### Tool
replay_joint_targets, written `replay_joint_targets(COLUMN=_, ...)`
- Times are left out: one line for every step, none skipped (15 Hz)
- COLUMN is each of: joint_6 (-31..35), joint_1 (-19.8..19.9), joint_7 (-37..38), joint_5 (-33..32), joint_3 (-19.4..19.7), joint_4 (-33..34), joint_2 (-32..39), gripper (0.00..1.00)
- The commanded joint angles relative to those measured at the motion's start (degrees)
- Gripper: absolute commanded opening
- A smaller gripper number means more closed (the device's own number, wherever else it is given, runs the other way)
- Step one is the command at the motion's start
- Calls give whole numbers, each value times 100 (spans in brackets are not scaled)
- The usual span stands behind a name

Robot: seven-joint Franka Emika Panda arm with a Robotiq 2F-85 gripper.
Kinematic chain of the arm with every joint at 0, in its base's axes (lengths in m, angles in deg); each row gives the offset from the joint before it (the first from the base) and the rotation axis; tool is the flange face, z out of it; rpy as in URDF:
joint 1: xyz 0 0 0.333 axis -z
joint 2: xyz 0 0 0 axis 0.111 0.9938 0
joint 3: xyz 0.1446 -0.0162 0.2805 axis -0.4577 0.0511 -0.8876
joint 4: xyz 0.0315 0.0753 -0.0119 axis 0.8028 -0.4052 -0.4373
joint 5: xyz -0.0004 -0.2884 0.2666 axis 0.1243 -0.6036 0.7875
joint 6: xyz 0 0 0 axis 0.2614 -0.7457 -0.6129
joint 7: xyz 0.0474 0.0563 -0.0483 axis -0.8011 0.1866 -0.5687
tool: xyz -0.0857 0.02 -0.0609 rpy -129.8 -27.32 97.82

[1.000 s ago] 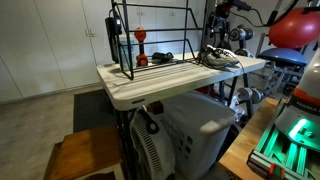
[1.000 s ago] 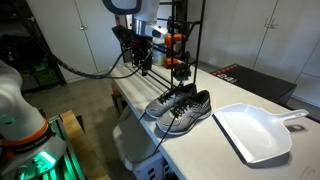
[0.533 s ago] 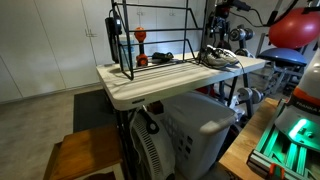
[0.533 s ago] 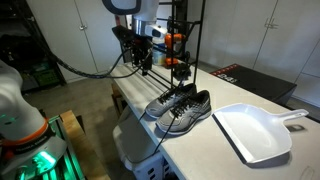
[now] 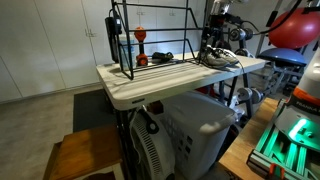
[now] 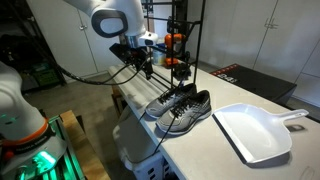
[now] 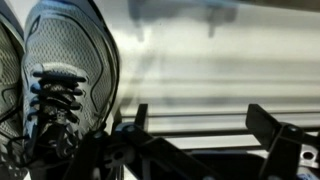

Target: Move the glove closer to the pair of shoes

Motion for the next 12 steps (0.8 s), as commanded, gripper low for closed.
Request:
replay_joint_targets(joint_6=1603, joint_1=-326, joint_7=-343, joint_5=532, joint_3=-56, joint_4=-648, joint_2=-122, gripper=100)
replay_joint_targets(joint_6=2098, joint_1=-498, joint_7=-422, joint_5=802, joint_3=-52, joint_4=-762, joint_2=-69, gripper=100)
replay_joint_targets(joint_6=2585, joint_1=-703, joint_7=-500, joint_5=1094, joint_3=-42, joint_4=-833, joint_2=-23, gripper=100)
replay_joint_targets(joint_6=3079, joint_1=-977, joint_7=-681, joint_5=1463, joint_3=24, joint_4=-920, joint_2=88, gripper=100)
replay_joint_targets(joint_6=3570, joint_1=-1123, joint_7=-777, joint_5=1952, joint_3=-32, joint_4=-910, joint_2=238, gripper=100)
replay_joint_targets(joint_6=4054, joint_1=-1488, joint_7=-962, joint_5=2397, joint_3=90, joint_4=-969, joint_2=386, gripper=100)
replay_joint_targets(joint_6=4462, joint_1=-1862, joint_7=-1233, joint_5=2879, joint_3=244, joint_4=-960, joint_2=486, gripper=100)
replay_joint_targets(joint_6=4770, joint_1=-2244, joint_7=-1477, joint_5=3324, joint_3=406, joint_4=-934, joint_2=535, gripper=100)
replay_joint_targets(joint_6=5144, joint_1=-2598, joint_7=-1787, joint_5=3631, joint_3=569, joint_4=-883, joint_2=587, gripper=100)
replay_joint_targets(joint_6=5298, joint_1=-2851, joint_7=-1954, joint_5=3631, joint_3=715, joint_4=-858, joint_2=561, gripper=100)
replay_joint_targets(joint_6=4976, joint_1=-2310, joint_7=-1559, joint_5=3292, joint_3=356, joint_4=-931, joint_2=493, gripper=100)
replay_joint_targets(joint_6=5156, joint_1=-2555, joint_7=-1682, joint_5=3407, joint_3=475, joint_4=-913, joint_2=522, gripper=100)
